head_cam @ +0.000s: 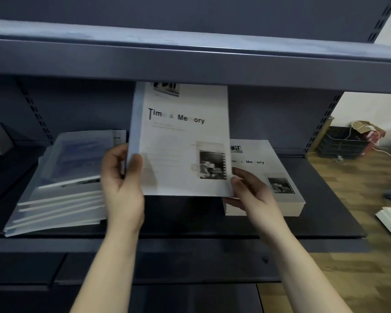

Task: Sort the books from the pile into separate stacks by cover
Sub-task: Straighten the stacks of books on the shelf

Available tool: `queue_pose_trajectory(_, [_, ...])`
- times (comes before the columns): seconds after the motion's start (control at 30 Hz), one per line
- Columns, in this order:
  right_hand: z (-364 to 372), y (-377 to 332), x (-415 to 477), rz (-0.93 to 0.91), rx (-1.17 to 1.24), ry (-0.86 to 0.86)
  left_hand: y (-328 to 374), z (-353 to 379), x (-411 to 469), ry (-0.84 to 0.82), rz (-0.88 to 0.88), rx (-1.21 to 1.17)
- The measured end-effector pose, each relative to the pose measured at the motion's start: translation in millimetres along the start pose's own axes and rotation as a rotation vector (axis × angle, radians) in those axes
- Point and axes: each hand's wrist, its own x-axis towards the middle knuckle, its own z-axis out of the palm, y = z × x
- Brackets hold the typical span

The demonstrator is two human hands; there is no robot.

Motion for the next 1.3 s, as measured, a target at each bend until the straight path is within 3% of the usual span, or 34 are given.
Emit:
queue_pose_trajectory(0.17, [-21.0,-11.1,1.7,0.01,0.073,0.061,-21.8,36.5,-28.7,-0.077,-0.105,-0.161])
queue_pose_trajectory(0.4, [-55.0,-4.3,7.8,-0.034,0.029,0.267,-36.4,64.2,-54.0,-0.299,-0.237,-0.135])
queue_pose_trajectory(0.5, [-71.7,-1.1,6.6,-0.041,0.015,0.331,-42.5,66.3,-55.8,-0.438,-0.268,-0.019])
queue_pose_trajectory(0.6, [-89.6,4.8,7.8,-0.021,-0.011,0.373,-56.2,60.6,-56.1,-0.543,-0.187,0.218])
queue_pose_trajectory(0.8, [-120.0,23.0,12.9,0.076,-0.172,0.42,-90.1,49.4,-62.4,-0.7,0.263,0.811])
queue_pose_trajectory(1.0, [-125.8,39.0,18.8,0.063,-0.613,0.424,-109.3,44.4,-68.8,-0.719,0.286,0.886])
queue_pose_trajectory(1.3, [-117.9,52.5,19.2,0.002,-0.974,0.565,-114.9,48.2,-68.0,-0.737,0.247,0.965])
